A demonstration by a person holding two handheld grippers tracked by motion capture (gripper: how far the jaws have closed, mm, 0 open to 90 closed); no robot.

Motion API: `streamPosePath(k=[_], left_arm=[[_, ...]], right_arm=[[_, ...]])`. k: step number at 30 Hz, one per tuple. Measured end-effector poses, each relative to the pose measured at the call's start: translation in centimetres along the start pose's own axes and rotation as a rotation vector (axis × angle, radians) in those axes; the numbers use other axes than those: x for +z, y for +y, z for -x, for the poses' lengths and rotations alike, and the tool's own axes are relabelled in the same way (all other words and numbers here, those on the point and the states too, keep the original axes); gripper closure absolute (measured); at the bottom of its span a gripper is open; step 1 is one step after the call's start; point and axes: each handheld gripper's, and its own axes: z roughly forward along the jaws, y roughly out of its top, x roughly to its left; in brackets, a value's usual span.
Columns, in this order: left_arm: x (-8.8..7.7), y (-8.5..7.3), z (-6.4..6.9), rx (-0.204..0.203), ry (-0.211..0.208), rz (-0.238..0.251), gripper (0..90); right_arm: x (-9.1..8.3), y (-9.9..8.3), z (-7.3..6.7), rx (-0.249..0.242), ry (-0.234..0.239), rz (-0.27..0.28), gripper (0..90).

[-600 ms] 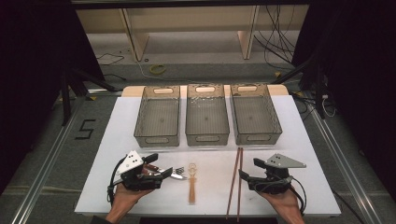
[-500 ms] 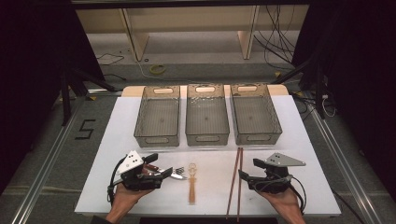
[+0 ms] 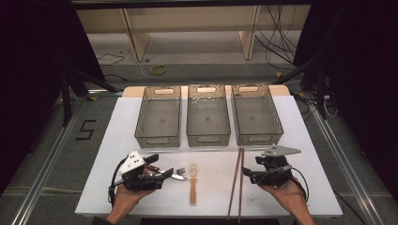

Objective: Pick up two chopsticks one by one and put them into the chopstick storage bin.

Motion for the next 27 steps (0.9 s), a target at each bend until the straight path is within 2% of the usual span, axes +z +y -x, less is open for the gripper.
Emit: streamPosePath(k=[1,2,3,4,5,6,8,10,11,12,13,17,19,20,27], left_arm=[[0.0,0.0,0.0,0.0,0.001,0.0,19.0],[0.0,0.0,0.0,-0.002,0.002,0.002,19.0],[0.0,0.0,0.0,-0.001,0.002,0.001,19.0],[0.0,0.0,0.0,-0.001,0.002,0.001,19.0],[0.0,0.0,0.0,-0.002,0.001,0.002,19.0],[0.0,0.0,0.0,-0.002,0.002,0.002,19.0],[0.0,0.0,0.0,-0.002,0.001,0.002,19.0],[0.0,0.0,-0.1,-0.001,0.001,0.002,19.0],[-0.1,0.0,-0.1,-0.002,0.001,0.001,19.0],[-0.1,0.0,-0.1,0.0,0.001,0.001,19.0],[-0.1,0.0,-0.1,-0.001,0.001,0.001,19.0],[-0.1,0.0,-0.1,0.0,0.002,0.002,19.0],[-0.1,0.0,-0.1,-0.001,0.002,0.002,19.0],[-0.1,0.1,-0.1,0.0,0.002,0.002,19.0],[0.0,0.0,-0.1,0.006,0.002,0.001,19.0]], right_arm=[[0.1,0.3,0.0,-0.007,-0.005,-0.022,33.8],[0.3,0.8,0.0,-0.03,-0.024,-0.067,36.3],[0.3,0.8,0.0,-0.03,-0.024,-0.067,36.3],[0.5,1.0,-0.1,-0.042,-0.036,-0.097,37.2],[0.9,1.5,-0.1,-0.048,-0.042,-0.147,39.6],[0.9,1.5,-0.1,-0.048,-0.042,-0.147,39.6],[1.4,1.9,0.0,-0.059,-0.051,-0.184,41.7],[2.3,2.3,0.3,-0.06,-0.045,-0.247,43.7],[2.3,2.3,0.3,-0.06,-0.045,-0.247,43.7],[2.9,2.5,0.3,-0.069,-0.051,-0.282,44.7],[2.9,2.5,0.3,-0.069,-0.051,-0.282,44.7],[4.2,2.7,0.2,-0.073,-0.05,-0.36,45.5],[4.7,2.7,0.1,-0.077,-0.049,-0.38,46.6],[5.2,2.8,-0.1,-0.078,-0.045,-0.411,47.1],[6.6,2.9,-0.5,-0.084,-0.045,-0.488,50.0]])
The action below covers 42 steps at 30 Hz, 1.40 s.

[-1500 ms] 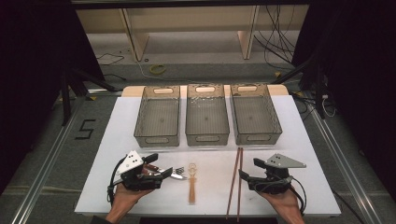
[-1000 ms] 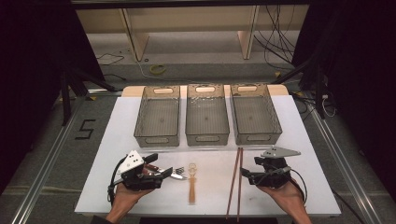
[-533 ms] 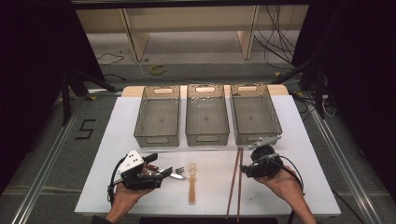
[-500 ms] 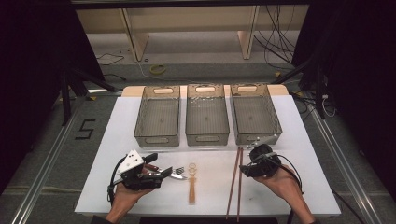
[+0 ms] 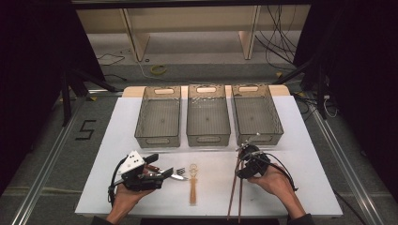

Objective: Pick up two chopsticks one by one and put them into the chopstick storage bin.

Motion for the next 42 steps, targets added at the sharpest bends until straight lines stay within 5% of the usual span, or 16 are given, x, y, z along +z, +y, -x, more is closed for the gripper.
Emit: streamPosePath(k=[22,42], left_arm=[[0.0,0.0,-0.1,0.001,0.001,0.0,19.0],[-0.1,0.1,-0.1,0.002,-0.001,0.001,19.0]], right_arm=[[1.2,0.4,-0.3,-0.028,-0.011,-0.102,56.9],[1.0,0.5,0.1,-0.05,-0.019,-0.136,77.6]])
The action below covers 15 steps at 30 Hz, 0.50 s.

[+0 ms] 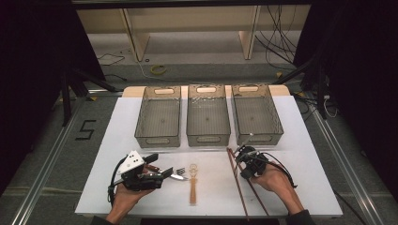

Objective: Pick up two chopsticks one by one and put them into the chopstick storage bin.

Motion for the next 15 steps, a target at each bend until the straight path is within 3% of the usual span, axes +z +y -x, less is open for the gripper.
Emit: streamPosePath(k=[15], left_arm=[[0.07,0.01,0.05,0.001,-0.003,-0.002,19.1]], right_arm=[[-0.02,-0.08,0.14,-0.012,-0.009,0.006,84.8]])
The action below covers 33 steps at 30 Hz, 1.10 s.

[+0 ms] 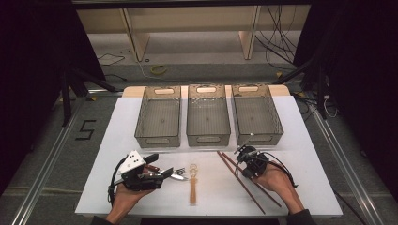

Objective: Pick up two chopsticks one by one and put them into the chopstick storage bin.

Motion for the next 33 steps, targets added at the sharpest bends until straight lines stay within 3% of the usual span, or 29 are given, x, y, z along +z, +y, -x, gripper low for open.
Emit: streamPosePath(k=[6,9,11,12,14,20,22,24,30,33], left_arm=[[0.3,0.2,-0.2,-0.008,-0.029,-0.015,19.1],[0.8,0.6,-0.3,0.02,-0.039,-0.047,18.9],[1.2,1.0,-0.2,0.022,-0.067,-0.068,18.7],[1.4,1.3,-0.1,0.038,-0.077,-0.075,18.8],[1.9,2.1,0.4,0.073,-0.101,-0.09,18.8],[4.0,4.2,1.5,0.161,-0.214,-0.152,19.7],[4.5,4.6,2.0,0.196,-0.242,-0.179,19.4],[4.9,4.9,2.4,0.25,-0.26,-0.212,19.1],[6.0,4.8,3.6,0.361,-0.297,-0.31,20.5],[6.3,4.5,4.2,0.407,-0.321,-0.357,23.6]], right_arm=[[-1.0,0.0,0.1,-0.026,0.007,0.037,84.9],[-1.8,0.0,-0.3,-0.064,0.016,0.071,84.9],[-2.5,0.1,-0.8,-0.101,0.018,0.087,84.9],[-3.2,0.3,-1.5,-0.145,0.015,0.1,84.9],[-3.5,0.4,-1.9,-0.162,0.016,0.103,84.9],[-4.7,0.8,-4.5,-0.29,0.037,0.126,84.9],[-4.8,0.9,-4.8,-0.306,0.039,0.13,84.9],[-4.8,1.0,-5.2,-0.344,0.042,0.129,84.9],[-4.9,1.2,-6.8,-0.41,0.06,0.134,84.9],[-5.0,1.3,-8.1,-0.484,0.064,0.127,85.0]])
